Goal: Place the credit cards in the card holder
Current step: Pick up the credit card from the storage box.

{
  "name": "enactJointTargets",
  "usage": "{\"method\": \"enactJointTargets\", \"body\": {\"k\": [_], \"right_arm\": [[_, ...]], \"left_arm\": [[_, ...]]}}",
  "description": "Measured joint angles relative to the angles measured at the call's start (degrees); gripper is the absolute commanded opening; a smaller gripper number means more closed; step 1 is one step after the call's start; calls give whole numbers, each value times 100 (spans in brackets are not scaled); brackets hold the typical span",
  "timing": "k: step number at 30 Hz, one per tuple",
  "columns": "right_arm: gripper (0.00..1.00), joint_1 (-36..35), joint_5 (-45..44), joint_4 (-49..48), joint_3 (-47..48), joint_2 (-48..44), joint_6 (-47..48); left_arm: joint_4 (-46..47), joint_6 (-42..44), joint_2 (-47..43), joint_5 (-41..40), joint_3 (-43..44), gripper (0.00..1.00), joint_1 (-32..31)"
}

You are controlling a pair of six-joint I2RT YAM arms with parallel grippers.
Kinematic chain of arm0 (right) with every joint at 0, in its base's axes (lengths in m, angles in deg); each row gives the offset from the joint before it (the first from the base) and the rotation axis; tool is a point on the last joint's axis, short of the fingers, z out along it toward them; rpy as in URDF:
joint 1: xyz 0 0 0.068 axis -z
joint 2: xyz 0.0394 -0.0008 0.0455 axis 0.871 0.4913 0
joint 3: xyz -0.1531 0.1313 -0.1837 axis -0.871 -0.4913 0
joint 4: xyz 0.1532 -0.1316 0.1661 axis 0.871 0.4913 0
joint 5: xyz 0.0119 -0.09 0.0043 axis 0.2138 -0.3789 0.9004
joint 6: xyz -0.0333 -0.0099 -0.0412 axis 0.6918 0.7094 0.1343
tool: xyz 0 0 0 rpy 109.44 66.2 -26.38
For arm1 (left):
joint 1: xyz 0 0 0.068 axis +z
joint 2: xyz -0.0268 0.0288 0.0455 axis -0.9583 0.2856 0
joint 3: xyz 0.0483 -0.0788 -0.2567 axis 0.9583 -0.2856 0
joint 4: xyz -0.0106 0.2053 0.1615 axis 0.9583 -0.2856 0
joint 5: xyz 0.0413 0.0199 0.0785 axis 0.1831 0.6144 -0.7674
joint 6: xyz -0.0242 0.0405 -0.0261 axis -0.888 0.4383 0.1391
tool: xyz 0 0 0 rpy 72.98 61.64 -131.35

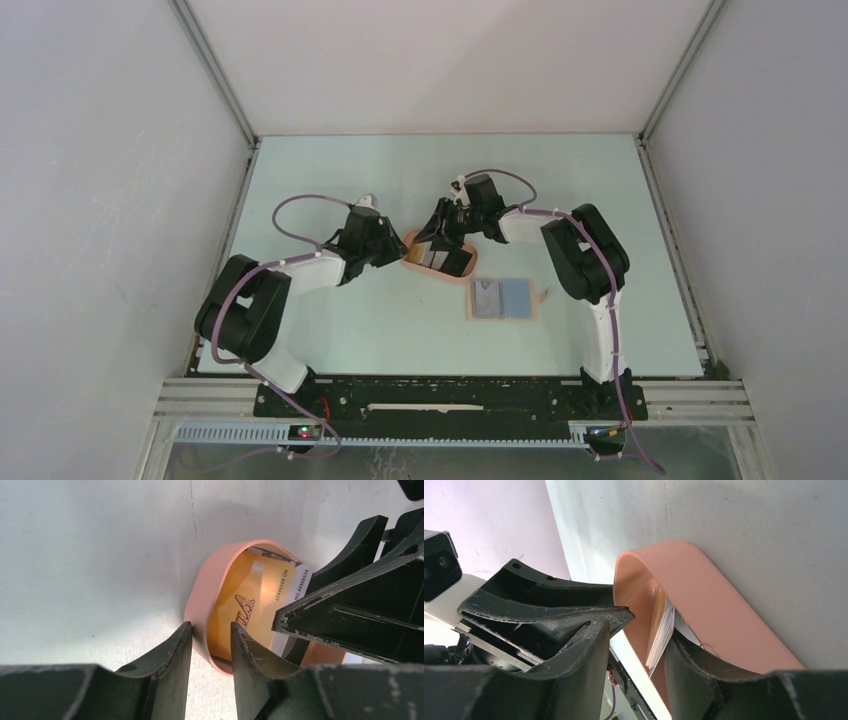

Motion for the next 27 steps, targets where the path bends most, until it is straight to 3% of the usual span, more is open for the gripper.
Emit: {"method": "enactJointTargets", "body": {"k": [14,27], "right_arm": [[49,155,59,-33,-229,-149,31],[31,225,-61,133,-293,-184,151]], "left_arm": [[-114,48,-393,-2,-7,41,0],[-175,98,-671,-2,-179,41,13]]}}
